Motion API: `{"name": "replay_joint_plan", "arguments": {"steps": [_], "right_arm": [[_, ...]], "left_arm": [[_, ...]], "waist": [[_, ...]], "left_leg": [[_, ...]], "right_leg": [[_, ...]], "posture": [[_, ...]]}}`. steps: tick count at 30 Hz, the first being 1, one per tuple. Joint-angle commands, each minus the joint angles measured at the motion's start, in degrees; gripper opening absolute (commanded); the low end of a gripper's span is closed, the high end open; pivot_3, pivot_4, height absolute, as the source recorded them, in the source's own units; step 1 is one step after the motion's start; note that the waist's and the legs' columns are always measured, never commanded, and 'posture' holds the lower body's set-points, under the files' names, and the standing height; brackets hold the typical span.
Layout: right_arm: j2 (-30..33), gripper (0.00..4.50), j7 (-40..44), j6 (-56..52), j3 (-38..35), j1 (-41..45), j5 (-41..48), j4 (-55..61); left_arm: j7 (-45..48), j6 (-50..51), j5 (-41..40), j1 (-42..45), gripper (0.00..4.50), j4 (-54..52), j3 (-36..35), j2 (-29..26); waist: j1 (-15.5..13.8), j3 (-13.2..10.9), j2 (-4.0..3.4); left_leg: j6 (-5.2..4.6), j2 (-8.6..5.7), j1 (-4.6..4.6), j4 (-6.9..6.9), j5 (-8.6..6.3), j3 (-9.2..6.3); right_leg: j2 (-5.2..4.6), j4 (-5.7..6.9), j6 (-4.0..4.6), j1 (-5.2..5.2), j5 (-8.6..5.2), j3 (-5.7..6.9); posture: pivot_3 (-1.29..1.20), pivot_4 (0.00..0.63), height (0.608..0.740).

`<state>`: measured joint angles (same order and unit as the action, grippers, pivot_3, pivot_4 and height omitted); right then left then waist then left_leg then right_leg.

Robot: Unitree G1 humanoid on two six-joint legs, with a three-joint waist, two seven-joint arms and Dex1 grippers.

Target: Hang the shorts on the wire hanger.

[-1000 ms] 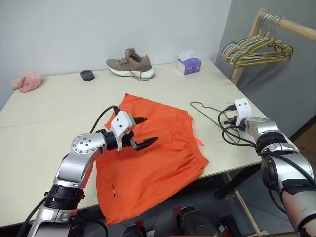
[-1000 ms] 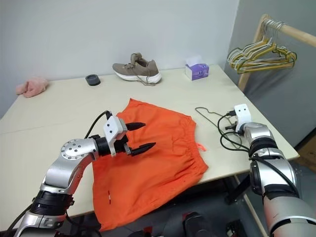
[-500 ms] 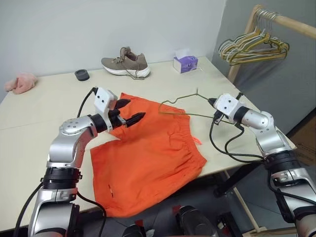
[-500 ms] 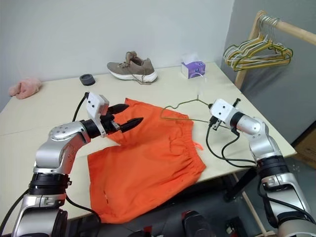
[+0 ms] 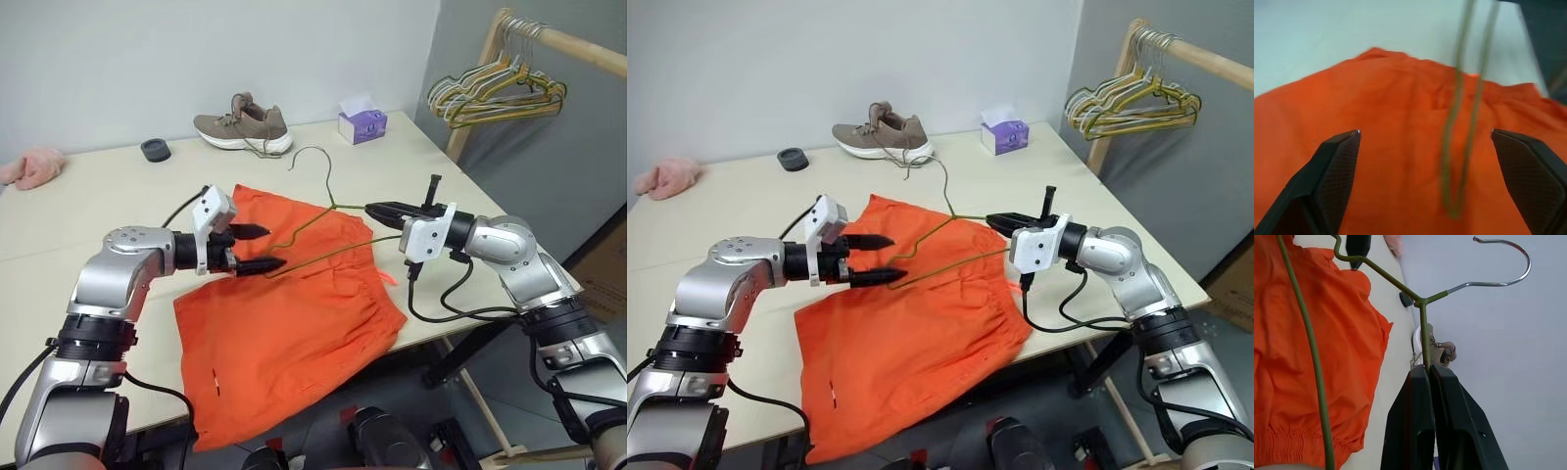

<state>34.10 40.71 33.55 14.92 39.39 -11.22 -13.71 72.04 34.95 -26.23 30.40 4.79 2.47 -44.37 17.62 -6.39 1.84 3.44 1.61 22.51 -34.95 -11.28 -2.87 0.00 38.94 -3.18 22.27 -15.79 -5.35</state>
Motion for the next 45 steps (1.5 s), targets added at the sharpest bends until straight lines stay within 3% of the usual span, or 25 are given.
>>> {"name": "replay_joint_plan", "arguments": {"steps": [1, 5, 8, 21, 29, 32, 36, 42, 45], "right_arm": [[-0.5, 0.01, 0.7, 2.2, -0.3, 2.1, 1.4, 1.9], [-1.2, 0.01, 1.2, 3.0, -0.6, 2.3, 2.2, 2.0], [-1.6, 0.00, 1.6, 3.1, -0.8, 2.4, 3.0, 2.2], [-2.2, 0.00, 4.0, 2.9, -0.2, 1.9, 5.0, 3.3], [-1.0, 0.00, 8.0, 3.5, 0.7, 0.9, 5.7, 4.7], [-0.3, 0.70, 9.8, -1.6, -0.2, 0.0, 8.3, 6.9], [2.0, 2.06, 12.0, -22.2, -4.3, -2.5, 15.5, 14.6], [10.8, 4.10, 18.8, -52.3, -6.9, -7.1, 27.5, 28.0], [13.0, 4.10, 20.0, -60.3, -6.1, -7.5, 29.7, 31.6]], "left_arm": [[4.6, 3.3, -3.2, -1.6, 4.50, -4.6, -0.1, -3.1], [4.2, 3.2, -2.2, -2.6, 4.50, -4.8, 0.8, -3.2], [4.7, 2.2, -1.2, -3.5, 3.98, -5.2, 1.6, -3.5], [2.1, 1.3, -1.5, -4.2, 0.02, -6.6, 1.8, -0.8], [1.6, 0.2, -0.5, -5.9, 0.02, -8.2, 2.1, -0.8], [0.5, -2.2, 2.0, -6.3, 0.00, -7.6, 2.7, -1.0], [-0.6, -8.6, 6.8, -7.2, 0.00, -6.3, 4.0, -2.0], [-1.5, -15.2, 11.4, -7.9, 0.00, -7.0, 4.5, -2.9], [-1.6, -16.3, 12.0, -7.9, 0.00, -7.5, 4.8, -2.5]], "waist": [[0.2, 0.0, 0.00], [0.0, 0.0, 0.00], [0.0, 0.0, 0.00], [-0.1, 0.0, 0.00], [-0.1, 0.0, 0.00], [-0.1, 0.0, 0.00], [-0.3, 0.0, 0.00], [-0.6, 0.0, -0.01], [-0.2, 0.0, -0.01]], "left_leg": [[0.00, 0.02, -0.01, 0.00, 0.00, 0.00], [0.00, 0.02, -0.06, -0.01, 0.00, -0.05], [0.00, 0.01, -0.06, -0.04, 0.01, -0.04], [0.00, 0.01, -0.05, -0.03, 0.00, -0.04], [0.00, 0.01, -0.05, -0.03, 0.00, -0.04], [0.00, 0.02, -0.05, -0.03, 0.00, -0.04], [0.00, 0.02, -0.05, -0.04, 0.00, -0.05], [-0.01, 0.03, -0.05, -0.03, 0.00, -0.04], [-0.01, 0.03, -0.07, -0.03, 0.00, -0.01]], "right_leg": [[0.01, 0.01, 0.00, 0.00, 0.00, 0.00], [0.03, 0.07, 0.01, -0.02, 0.00, 0.04], [0.02, 0.07, 0.00, -0.04, 0.01, 0.03], [0.02, 0.08, 0.03, -0.02, 0.00, 0.02], [0.02, 0.07, 0.03, -0.02, 0.00, 0.02], [0.02, 0.07, 0.03, -0.03, 0.00, 0.02], [0.02, 0.07, 0.03, -0.03, 0.00, 0.01], [0.01, 0.06, 0.05, -0.02, -0.02, 0.02], [0.01, 0.06, 0.05, -0.02, -0.02, -0.01]], "posture": [[-0.23, 0.048, 0.740], [-0.23, 0.046, 0.740], [-0.23, 0.046, 0.740], [-0.23, 0.048, 0.740], [-0.23, 0.049, 0.740], [-0.23, 0.050, 0.740], [-0.24, 0.054, 0.740], [-0.25, 0.058, 0.740], [-0.25, 0.058, 0.740]]}}
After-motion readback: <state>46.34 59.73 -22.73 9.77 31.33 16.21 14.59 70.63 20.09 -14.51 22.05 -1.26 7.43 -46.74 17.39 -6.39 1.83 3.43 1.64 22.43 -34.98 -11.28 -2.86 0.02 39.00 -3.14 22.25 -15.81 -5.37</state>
